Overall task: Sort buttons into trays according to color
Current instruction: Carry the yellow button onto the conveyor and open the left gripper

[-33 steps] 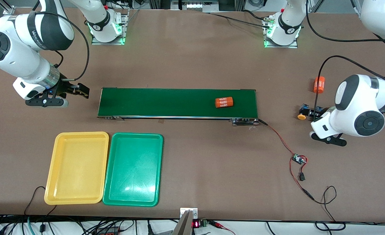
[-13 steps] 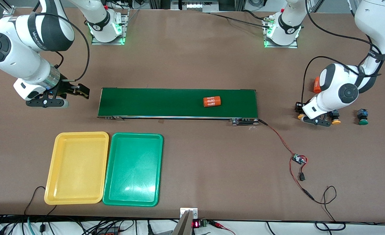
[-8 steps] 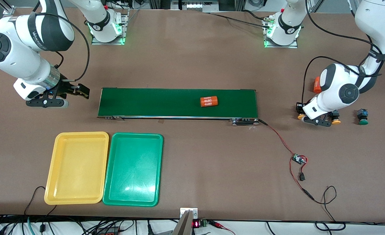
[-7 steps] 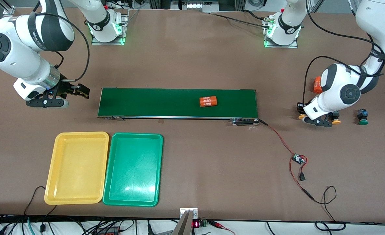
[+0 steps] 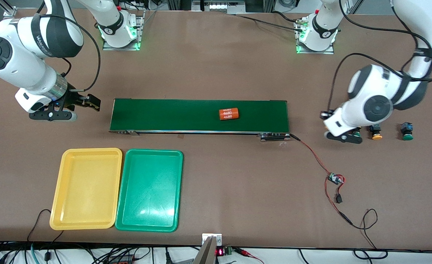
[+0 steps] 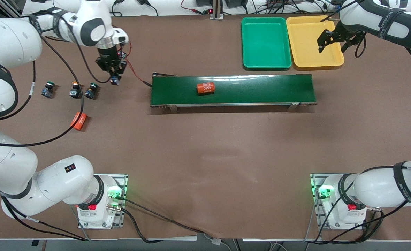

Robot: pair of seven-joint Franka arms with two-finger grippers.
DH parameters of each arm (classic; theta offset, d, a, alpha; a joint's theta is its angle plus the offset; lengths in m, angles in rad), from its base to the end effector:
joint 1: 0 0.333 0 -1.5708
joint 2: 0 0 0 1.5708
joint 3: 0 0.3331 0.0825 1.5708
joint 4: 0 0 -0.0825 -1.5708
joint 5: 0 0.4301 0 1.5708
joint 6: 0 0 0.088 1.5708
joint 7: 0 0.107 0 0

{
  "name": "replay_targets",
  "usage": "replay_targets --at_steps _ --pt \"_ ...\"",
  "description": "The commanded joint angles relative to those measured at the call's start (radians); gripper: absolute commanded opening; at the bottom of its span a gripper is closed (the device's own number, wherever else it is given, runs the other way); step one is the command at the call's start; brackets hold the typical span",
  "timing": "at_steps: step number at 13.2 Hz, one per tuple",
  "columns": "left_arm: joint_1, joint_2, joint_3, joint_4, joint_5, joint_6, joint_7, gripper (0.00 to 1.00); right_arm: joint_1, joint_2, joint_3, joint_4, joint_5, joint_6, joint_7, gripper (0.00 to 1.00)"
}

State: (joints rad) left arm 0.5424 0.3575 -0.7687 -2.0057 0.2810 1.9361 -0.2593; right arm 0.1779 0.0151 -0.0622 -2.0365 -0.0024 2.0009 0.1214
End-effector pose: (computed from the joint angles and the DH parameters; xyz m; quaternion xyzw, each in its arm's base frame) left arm 0.5893 -0.1068 0.2892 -0.9864 0.0582 0.1497 0.0346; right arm 0.5855 0.0680 0.4277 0.9997 -0.0023 -0.0250 0.0045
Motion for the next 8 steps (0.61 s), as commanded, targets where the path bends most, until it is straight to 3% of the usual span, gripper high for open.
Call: replay_targets --at_steps 1,4,8 --pt "0.007 0.006 -0.076 0.007 -0.058 -0.022 -0.136 0.18 -0.006 0.003 0.002 0.01 0.004 0.002 -0.005 1.0" --pt "-0.018 0.03 -0.118 0.01 -0.105 -0.011 -0.237 0.18 -0.006 0.003 0.002 0.01 0.002 0.001 -0.005 1.0" --pt "-0.102 0.069 -0.119 0.008 -0.108 0.075 -0.398 0.18 -0.006 0.003 0.002 0.01 0.004 0.001 -0.005 1.0"
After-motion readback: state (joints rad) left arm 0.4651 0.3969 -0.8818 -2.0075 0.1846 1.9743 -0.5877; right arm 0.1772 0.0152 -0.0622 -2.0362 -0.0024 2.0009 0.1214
